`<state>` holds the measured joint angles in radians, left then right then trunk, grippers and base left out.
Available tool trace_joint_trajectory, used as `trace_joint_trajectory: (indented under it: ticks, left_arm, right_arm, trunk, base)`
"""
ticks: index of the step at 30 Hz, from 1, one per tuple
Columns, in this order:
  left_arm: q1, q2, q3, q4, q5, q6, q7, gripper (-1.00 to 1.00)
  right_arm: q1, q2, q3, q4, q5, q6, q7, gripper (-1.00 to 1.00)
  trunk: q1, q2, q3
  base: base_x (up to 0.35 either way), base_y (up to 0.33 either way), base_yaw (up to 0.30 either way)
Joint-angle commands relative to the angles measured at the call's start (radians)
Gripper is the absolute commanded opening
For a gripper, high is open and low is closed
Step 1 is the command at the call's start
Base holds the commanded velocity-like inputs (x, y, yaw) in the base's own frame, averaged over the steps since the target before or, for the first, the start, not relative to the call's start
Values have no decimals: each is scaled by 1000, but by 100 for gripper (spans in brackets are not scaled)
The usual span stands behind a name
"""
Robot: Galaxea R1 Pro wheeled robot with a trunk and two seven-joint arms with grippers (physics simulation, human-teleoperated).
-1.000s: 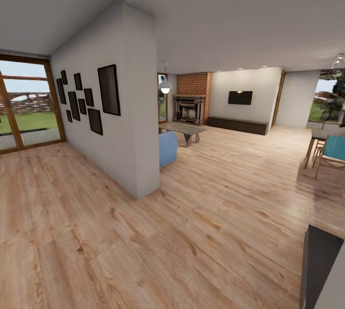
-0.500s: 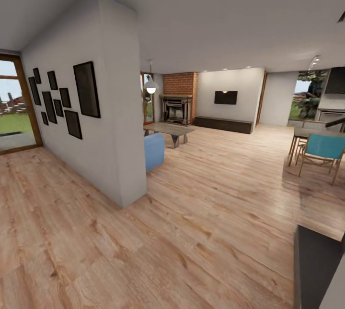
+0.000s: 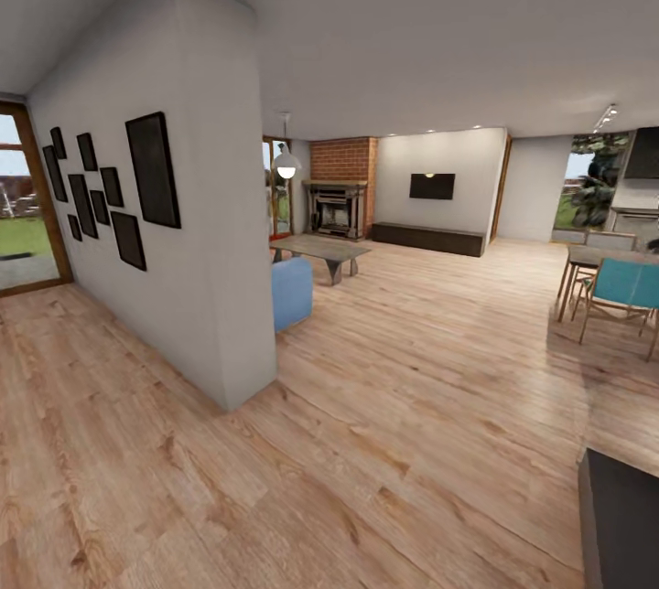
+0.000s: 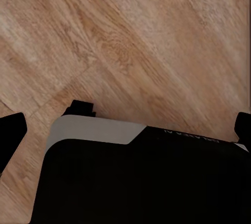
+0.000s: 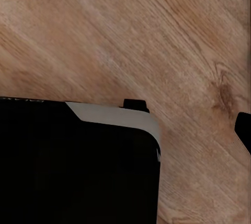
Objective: Move the two storage containers from the living room to the garage. In the garage, place one container on the floor and stack the other container on top of it (either order is fine).
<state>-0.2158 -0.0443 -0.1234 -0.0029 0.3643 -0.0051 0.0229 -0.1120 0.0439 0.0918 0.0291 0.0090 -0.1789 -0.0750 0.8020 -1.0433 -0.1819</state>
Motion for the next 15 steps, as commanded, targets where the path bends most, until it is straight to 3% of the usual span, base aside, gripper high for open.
trace_joint_trajectory:
  ticks: [1, 15]
  left_arm:
    - [-1, -1, -8, 0, 8, -1, 3, 100]
    - [-1, 0, -8, 0, 8, 0, 2, 100]
  right_arm:
    - [-2, 0, 7, 3, 1, -4, -5, 100]
    - [-2, 1, 7, 3, 2, -4, 4, 100]
  trunk:
    - [1, -1, -1]
    - [1, -1, -1]
  base:
    - [332, 0, -131]
    - [332, 0, -234]
